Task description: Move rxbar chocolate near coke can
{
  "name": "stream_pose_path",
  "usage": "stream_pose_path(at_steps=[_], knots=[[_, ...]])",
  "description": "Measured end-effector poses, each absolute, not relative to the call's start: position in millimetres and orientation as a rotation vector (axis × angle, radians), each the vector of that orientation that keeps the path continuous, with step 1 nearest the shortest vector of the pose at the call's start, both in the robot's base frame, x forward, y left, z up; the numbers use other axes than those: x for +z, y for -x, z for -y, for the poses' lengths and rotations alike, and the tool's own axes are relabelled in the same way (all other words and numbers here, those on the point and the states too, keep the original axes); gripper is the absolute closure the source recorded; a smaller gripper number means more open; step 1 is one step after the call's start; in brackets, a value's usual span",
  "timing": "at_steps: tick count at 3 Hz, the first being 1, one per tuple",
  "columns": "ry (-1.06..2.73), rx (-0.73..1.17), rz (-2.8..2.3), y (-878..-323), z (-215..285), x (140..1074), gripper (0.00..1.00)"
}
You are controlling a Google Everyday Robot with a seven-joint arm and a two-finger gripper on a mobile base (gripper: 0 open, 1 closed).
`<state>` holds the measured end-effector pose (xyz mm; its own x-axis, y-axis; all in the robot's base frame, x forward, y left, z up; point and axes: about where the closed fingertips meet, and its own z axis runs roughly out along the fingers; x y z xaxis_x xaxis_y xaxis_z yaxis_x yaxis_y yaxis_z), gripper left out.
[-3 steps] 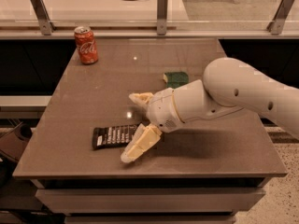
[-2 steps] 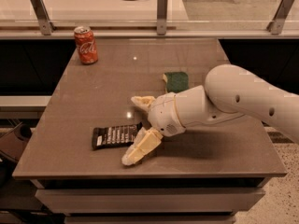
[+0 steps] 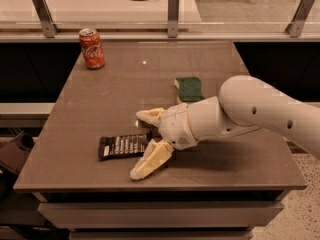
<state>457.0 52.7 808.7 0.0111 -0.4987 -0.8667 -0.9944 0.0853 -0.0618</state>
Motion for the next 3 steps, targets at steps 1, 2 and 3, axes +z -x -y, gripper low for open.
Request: stream_pose_path(at_steps=[1,2,3], knots=[[1.519,0.812,-1.592,-456.3,-53.7,809.3,0.41],[1.519,0.812,-1.591,-456.3,-53.8,811.9,0.65],[1.519,0.812,-1.591,-456.3,-53.8,813.3,0.88]])
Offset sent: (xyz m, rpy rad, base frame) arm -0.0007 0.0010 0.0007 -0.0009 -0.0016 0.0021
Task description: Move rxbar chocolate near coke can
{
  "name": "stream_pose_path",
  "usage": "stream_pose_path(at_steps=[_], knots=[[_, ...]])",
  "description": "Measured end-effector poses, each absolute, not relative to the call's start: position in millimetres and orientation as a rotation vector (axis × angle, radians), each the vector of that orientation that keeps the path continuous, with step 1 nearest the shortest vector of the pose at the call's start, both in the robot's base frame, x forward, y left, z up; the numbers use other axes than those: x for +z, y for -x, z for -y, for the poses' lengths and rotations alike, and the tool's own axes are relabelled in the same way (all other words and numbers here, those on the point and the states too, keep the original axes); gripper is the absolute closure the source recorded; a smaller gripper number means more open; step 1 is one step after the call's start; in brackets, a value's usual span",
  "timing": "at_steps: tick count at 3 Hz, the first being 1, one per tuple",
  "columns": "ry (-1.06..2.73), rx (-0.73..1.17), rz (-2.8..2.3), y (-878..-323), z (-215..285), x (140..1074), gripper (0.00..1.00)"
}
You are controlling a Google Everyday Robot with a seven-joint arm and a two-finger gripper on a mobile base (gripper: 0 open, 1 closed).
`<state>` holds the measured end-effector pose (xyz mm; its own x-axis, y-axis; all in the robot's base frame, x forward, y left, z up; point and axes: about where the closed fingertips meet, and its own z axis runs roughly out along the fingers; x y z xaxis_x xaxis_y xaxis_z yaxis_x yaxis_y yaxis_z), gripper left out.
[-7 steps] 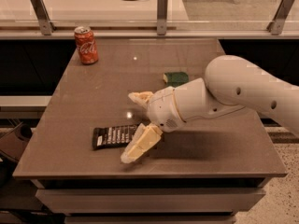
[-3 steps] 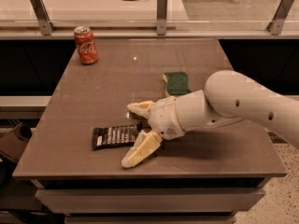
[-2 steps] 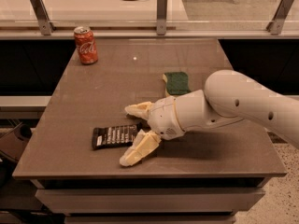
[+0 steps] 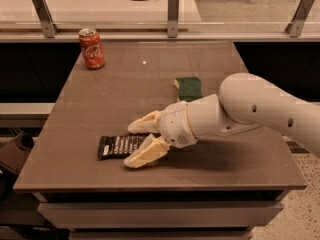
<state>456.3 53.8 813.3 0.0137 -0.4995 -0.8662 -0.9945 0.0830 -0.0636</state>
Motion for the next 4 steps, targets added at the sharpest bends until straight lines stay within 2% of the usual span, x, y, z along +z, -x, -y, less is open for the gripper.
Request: stream_pose_path(at_steps=[1,3,4], knots=[[1.520,0.812,-1.591,-456.2,-53.9,816.2,1.00],[1.515,0.780,-1.615,-469.2,-49.6,838.4,1.00],[1.494,0.734,-1.638,-496.7,-40.6,874.0,1.00]])
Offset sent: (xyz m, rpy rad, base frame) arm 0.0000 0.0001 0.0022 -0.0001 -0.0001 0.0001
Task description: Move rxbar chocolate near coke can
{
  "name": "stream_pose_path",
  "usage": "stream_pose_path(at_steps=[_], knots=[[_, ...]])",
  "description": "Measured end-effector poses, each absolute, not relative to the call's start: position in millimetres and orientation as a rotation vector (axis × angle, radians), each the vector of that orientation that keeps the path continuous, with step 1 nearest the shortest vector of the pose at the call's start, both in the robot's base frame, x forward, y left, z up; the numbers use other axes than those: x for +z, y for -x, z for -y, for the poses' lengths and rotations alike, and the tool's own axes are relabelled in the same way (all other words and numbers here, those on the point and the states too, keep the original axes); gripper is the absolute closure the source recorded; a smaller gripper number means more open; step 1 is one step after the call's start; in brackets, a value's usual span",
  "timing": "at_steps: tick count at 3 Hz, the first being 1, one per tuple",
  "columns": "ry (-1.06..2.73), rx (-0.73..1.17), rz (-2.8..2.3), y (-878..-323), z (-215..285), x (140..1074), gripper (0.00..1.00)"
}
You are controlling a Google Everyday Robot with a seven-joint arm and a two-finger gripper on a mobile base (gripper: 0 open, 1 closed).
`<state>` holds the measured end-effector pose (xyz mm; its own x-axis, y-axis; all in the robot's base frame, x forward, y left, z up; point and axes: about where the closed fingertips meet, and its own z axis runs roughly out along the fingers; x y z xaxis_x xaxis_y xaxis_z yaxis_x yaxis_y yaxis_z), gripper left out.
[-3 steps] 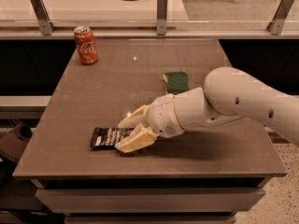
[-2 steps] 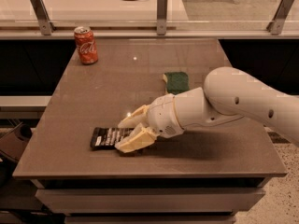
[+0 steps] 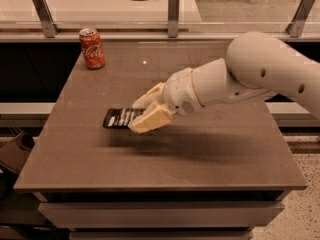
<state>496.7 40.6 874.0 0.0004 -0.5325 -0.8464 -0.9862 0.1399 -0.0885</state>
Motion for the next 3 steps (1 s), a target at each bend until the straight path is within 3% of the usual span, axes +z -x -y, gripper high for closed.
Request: stream_pose_path(at_steps=[3], knots=[[1.345,0.553,-1.663,-610.1,-15.2,948.0,1.00]])
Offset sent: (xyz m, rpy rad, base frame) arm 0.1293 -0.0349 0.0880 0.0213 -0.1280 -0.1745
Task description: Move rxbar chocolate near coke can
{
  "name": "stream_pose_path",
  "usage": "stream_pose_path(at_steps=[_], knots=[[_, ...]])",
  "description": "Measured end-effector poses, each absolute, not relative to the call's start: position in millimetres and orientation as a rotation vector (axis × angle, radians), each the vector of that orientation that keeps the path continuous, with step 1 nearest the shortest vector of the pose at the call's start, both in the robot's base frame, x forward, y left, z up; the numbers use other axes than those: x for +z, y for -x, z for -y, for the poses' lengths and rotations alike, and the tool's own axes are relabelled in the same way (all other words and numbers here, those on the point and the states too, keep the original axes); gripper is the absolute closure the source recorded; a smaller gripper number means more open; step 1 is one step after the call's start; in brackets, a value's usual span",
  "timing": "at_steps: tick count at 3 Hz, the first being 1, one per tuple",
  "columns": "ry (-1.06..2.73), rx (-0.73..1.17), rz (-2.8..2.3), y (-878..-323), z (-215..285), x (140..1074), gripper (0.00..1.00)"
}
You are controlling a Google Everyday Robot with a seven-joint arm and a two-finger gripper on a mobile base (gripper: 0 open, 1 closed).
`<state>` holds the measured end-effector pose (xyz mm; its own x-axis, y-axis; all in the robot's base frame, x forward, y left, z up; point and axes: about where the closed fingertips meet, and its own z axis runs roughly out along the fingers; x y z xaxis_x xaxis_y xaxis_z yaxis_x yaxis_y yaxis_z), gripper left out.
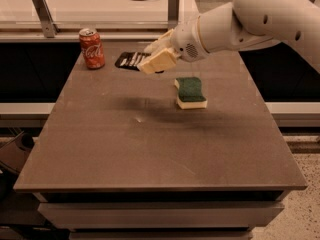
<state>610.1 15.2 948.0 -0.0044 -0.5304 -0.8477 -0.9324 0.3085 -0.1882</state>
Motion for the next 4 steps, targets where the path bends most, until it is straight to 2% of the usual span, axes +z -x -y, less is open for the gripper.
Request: stream_pose_path(at_steps=[2,4], knots=[[1.249,0.387,-1.753,-680.7,-13.8,976.1,1.00],[1.238,0.358,-1.772,-733.4,-36.9,968.8,1.00]])
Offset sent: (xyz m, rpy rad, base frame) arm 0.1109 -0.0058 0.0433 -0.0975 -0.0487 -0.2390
